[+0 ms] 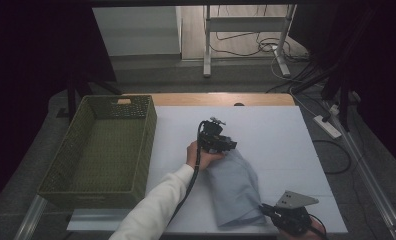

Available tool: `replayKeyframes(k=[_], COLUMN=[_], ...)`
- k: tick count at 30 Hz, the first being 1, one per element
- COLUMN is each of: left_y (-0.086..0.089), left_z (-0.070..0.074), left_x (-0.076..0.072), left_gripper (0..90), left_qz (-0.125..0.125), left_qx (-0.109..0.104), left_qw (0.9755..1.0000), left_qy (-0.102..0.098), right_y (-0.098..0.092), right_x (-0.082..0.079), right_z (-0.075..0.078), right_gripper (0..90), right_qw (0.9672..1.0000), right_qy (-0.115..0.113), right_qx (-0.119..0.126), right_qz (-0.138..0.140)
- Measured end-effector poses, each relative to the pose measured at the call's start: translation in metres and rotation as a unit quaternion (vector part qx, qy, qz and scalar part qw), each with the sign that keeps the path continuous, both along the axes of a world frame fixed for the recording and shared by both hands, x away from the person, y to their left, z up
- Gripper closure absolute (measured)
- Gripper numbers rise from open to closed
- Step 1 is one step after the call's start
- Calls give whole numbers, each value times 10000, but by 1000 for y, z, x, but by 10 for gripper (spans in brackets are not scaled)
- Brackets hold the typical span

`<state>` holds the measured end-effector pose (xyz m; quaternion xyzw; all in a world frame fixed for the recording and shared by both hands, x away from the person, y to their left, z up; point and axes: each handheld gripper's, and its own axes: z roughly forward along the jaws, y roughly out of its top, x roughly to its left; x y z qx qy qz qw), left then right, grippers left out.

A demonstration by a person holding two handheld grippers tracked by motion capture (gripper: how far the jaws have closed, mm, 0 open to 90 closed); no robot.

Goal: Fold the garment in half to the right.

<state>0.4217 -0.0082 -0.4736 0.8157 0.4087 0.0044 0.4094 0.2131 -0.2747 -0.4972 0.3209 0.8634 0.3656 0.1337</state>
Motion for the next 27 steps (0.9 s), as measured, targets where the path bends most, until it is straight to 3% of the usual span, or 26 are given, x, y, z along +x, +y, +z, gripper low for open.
replayKeyframes(k=[3,8,18,23,27], left_y=[6,16,36,46,54], left_z=[7,13,20,21,20], left_x=[-2,-7,-28,-39,-46], left_gripper=[381,369,368,369,373], left_qz=[4,9,52,78,95], left_qx=[13,-100,-248,-274,-312], left_qw=[10000,9999,9994,9992,9989], left_qy=[-95,-87,-223,-289,-333], right_y=[0,0,7,9,8], right_x=[0,0,-7,-10,-3], right_z=[0,1,9,17,21], right_gripper=[865,843,534,472,470], right_qw=[10000,10000,9984,9961,9956], right_qy=[5,-64,-448,-663,-670], right_qx=[8,28,285,542,658], right_qz=[-1,23,177,196,80])
